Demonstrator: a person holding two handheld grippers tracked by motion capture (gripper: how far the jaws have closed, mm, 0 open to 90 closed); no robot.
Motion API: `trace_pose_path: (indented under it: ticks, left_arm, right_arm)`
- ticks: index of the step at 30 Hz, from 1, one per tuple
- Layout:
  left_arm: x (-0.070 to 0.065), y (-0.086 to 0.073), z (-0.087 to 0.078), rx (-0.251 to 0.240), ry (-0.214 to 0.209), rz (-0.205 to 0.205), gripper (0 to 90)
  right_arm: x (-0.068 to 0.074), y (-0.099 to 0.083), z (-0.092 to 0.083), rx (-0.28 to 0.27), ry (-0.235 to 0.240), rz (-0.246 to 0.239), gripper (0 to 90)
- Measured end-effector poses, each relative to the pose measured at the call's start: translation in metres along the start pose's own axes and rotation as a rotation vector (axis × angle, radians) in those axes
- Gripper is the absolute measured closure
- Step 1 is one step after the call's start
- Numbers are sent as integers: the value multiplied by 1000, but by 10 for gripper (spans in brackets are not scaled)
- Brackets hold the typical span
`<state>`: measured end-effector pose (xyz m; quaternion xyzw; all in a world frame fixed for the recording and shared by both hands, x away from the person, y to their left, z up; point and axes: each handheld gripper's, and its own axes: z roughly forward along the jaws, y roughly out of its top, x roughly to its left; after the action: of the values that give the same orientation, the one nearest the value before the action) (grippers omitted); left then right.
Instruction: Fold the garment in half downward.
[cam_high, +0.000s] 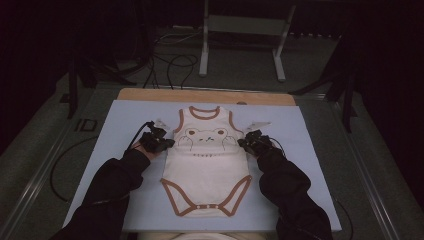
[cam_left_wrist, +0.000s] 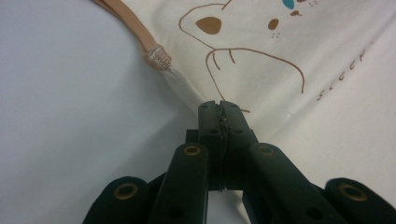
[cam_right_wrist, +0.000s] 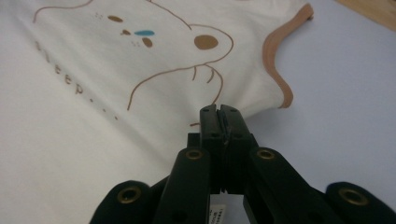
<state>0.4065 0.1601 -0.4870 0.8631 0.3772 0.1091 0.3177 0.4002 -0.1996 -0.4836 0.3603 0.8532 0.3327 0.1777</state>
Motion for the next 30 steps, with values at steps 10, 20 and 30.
trace_pose_path:
  ticks: [10,20,30]
  left_arm:
    - [-8,0,-18,-11,-17,32,900]
    - [-18,-2,-34,-20,-24,62,900]
    - [-37,-13,-55,-37,-54,96,900]
  right_arm:
    - [6,4,-17,-25,4,-17,900]
    - [18,-1,-38,-51,18,-32,900]
    - [33,-10,-60,-66,37,-60,900]
